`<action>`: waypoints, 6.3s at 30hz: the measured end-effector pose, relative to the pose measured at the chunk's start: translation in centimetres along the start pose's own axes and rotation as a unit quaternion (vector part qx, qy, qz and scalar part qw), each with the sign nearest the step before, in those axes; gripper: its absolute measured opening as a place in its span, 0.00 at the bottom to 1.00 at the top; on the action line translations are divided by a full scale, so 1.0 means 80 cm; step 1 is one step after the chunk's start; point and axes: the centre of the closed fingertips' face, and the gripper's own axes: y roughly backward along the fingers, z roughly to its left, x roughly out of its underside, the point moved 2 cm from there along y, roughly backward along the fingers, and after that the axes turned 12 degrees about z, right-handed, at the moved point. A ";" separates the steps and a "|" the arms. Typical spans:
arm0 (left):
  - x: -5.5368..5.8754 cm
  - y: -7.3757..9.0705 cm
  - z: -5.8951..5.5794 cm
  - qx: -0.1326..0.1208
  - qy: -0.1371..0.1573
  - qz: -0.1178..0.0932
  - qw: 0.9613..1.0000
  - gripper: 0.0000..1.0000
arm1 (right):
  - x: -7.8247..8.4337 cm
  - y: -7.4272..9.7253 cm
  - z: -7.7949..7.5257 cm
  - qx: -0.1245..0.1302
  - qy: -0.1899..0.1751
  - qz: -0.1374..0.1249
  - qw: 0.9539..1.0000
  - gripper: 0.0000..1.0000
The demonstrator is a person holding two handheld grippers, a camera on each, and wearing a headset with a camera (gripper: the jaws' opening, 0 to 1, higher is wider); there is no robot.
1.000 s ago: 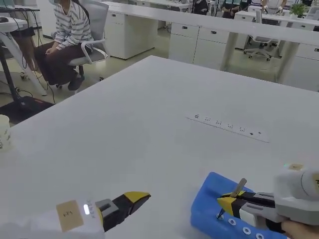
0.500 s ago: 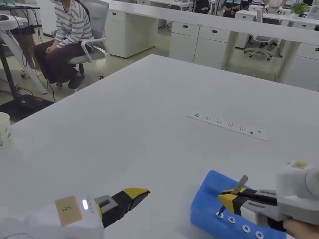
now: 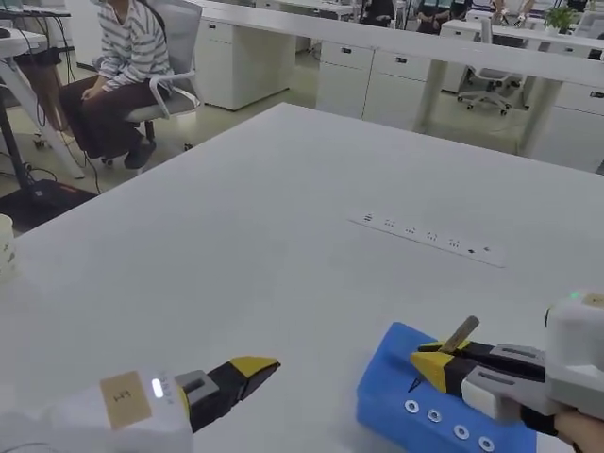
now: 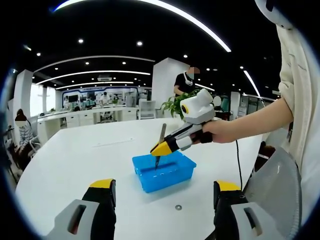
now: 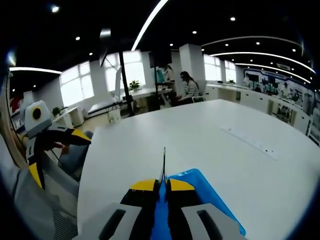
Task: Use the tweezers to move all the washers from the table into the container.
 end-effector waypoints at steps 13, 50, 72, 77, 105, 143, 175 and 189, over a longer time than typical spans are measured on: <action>0.001 0.001 -0.003 0.002 0.000 0.001 1.000 0.81 | -0.004 0.017 0.035 -0.028 0.001 -0.013 1.000 0.04; 0.000 0.000 -0.002 0.007 -0.002 0.002 1.000 0.81 | 0.084 -0.028 0.095 -0.119 -0.048 0.074 0.989 0.04; 0.002 -0.001 -0.004 0.011 -0.006 0.005 1.000 0.81 | 0.091 -0.032 0.128 -0.089 0.156 0.087 0.980 0.02; 0.001 0.000 -0.003 0.008 -0.004 0.003 1.000 0.81 | 0.090 -0.030 0.121 -0.089 0.112 0.084 0.986 0.02; 0.000 0.002 -0.002 0.006 -0.003 0.000 1.000 0.81 | 0.000 0.021 0.069 -0.090 -0.015 -0.023 0.996 0.03; -0.003 0.001 -0.001 0.011 0.006 -0.009 1.000 0.81 | 0.018 -0.063 -0.039 0.000 -0.143 0.025 0.989 0.03; 0.001 -0.002 -0.005 0.020 0.015 0.000 1.000 0.81 | 0.027 -0.074 -0.038 0.011 -0.040 0.037 0.998 0.03; -0.002 -0.001 -0.004 0.033 0.032 0.000 0.999 0.81 | 0.021 -0.071 -0.037 0.011 -0.044 0.025 0.999 0.04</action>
